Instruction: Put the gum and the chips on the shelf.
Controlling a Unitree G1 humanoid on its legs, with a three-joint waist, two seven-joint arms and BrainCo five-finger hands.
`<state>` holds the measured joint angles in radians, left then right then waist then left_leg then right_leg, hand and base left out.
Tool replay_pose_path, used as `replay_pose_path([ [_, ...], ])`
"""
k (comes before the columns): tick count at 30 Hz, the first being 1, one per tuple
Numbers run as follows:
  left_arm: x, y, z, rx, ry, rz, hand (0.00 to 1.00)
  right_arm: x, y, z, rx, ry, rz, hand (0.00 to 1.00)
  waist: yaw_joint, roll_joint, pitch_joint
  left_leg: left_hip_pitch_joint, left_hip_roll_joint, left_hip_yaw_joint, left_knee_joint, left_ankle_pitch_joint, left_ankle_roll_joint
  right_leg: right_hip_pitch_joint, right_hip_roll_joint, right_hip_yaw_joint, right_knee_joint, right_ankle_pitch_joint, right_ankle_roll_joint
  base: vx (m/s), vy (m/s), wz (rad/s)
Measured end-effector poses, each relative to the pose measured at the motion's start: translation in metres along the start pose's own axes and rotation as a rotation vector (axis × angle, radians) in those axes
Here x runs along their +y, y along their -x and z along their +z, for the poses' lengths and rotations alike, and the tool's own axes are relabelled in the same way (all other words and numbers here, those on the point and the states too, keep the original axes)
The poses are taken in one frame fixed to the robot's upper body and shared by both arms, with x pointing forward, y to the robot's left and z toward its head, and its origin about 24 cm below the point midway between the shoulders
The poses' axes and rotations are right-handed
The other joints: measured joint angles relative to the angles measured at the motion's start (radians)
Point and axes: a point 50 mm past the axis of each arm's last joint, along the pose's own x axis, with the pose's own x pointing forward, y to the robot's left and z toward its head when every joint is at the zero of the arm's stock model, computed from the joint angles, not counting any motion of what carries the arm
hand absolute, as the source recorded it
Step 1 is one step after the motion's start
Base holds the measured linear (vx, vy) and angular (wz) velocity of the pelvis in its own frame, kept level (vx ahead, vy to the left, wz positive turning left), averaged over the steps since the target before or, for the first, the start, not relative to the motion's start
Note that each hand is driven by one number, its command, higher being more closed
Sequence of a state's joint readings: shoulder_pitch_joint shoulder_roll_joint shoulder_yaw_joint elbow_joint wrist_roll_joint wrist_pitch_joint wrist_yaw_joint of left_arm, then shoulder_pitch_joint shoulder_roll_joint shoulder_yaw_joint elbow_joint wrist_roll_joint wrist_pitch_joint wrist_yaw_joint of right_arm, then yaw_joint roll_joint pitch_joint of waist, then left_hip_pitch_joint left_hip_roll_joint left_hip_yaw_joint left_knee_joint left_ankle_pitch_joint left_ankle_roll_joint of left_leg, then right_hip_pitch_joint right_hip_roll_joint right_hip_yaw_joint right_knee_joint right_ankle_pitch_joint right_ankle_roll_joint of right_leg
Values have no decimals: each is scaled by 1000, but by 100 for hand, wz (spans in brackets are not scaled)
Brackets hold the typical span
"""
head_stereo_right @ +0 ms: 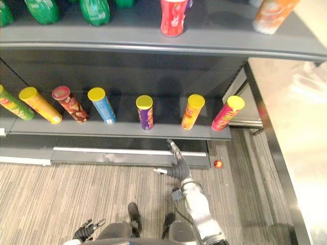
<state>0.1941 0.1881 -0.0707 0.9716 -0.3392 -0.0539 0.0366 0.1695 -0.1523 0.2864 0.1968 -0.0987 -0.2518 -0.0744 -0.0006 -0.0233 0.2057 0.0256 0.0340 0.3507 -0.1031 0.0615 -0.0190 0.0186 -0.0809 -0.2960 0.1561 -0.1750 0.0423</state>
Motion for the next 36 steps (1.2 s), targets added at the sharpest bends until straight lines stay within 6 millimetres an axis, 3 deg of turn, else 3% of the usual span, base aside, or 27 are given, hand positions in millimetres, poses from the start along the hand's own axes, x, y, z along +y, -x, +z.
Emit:
replay_pose_path([
  [2, 0, 1, -7, 26, 14, 7, 0, -1, 17, -41, 199, -6, 0, 0, -3, 7, -28, 29, 0, 15, -1, -11, -1, 29, 2, 10, -18, 2, 3, 2, 18, -17],
  [5, 1, 2, -13, 41, 47, 31, 0, -6, 42, -87, 447, -15, -19, 0, -20, 10, -37, 50, 0, 22, -1, -22, 0, 55, 6, 19, -37, 10, 7, 14, 16, -10],
  [8, 3, 3, -16, 52, 73, 62, 0, -9, 64, -113, 605, -41, -40, 0, -24, 11, -42, 50, -1, 23, -1, -23, 1, 60, 7, 19, -54, 20, 9, 9, 5, -1],
  [13, 9, 5, -25, 85, 162, 141, 0, -13, 81, -143, 813, -303, -195, 0, -23, -3, -57, 87, -8, 16, -1, -29, 7, 116, 8, 11, -92, 31, 10, 49, 5, 4],
  [18, 11, 6, -34, 137, 227, 180, 0, -16, 95, -159, 938, -475, -316, 0, -24, -10, -70, 106, -18, -7, -1, -34, 5, 158, 3, -16, -110, 35, 16, 47, 4, 15],
  [24, 11, 9, -49, 199, 257, 238, 0, -16, 112, -169, 1078, -696, -472, 0, -24, 4, -65, 136, -20, -13, -2, -36, 2, 199, 3, -30, -124, 35, 17, 4, -3, 5],
  [36, 11, 10, -51, 216, 282, 252, 0, -17, 130, -176, 1172, -717, -594, 0, -24, 4, -60, 140, -25, -31, -2, -36, 4, 212, 1, -37, -139, 38, 22, -9, 8, 2],
])
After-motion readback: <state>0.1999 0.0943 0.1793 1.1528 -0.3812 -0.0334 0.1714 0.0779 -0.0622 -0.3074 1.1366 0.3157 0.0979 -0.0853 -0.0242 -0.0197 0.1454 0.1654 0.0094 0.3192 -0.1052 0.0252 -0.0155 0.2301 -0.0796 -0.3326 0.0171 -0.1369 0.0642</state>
